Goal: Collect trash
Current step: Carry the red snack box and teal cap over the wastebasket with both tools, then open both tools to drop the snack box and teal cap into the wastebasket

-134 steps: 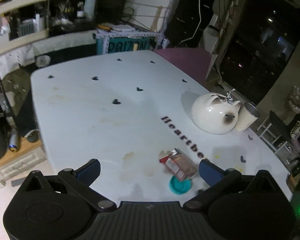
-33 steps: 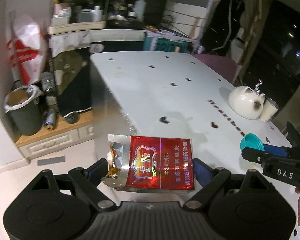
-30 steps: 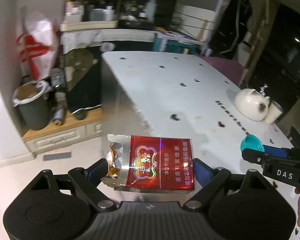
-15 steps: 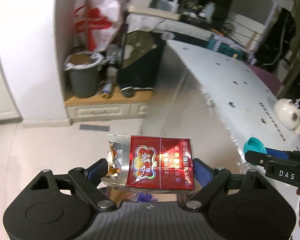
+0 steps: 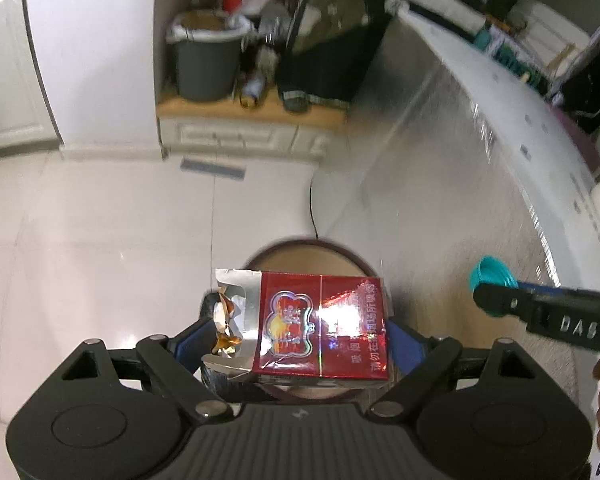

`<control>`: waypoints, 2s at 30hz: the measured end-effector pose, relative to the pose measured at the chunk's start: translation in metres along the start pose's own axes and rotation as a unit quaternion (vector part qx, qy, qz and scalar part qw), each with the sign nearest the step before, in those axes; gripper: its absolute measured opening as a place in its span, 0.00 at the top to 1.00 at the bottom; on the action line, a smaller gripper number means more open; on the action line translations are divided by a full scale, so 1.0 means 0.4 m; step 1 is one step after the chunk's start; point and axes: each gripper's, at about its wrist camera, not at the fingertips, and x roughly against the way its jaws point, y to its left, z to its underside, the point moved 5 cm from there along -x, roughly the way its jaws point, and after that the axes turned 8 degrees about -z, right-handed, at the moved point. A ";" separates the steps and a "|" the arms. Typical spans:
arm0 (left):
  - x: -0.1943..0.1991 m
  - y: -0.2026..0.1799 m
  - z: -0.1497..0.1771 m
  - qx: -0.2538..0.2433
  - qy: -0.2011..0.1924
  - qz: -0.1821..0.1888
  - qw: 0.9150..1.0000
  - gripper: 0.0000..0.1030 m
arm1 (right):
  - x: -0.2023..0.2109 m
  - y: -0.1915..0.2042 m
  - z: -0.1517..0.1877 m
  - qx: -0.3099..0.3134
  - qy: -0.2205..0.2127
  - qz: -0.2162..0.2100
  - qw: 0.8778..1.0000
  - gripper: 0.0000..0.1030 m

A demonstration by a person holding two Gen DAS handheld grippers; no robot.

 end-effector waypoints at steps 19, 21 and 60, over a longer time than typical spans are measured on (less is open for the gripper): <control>-0.273 -0.056 -0.047 0.025 0.111 -0.010 0.993 0.13 | -0.200 -0.130 -0.074 -0.045 0.089 -0.033 0.994 0.52; -0.298 -0.056 -0.044 0.028 0.123 -0.013 0.992 0.13 | -0.233 -0.141 -0.075 -0.053 0.100 -0.035 0.993 0.52; -0.385 -0.038 0.014 0.036 0.174 -0.002 0.984 0.00 | -0.507 -0.056 -0.084 -0.021 0.184 -0.113 0.976 0.51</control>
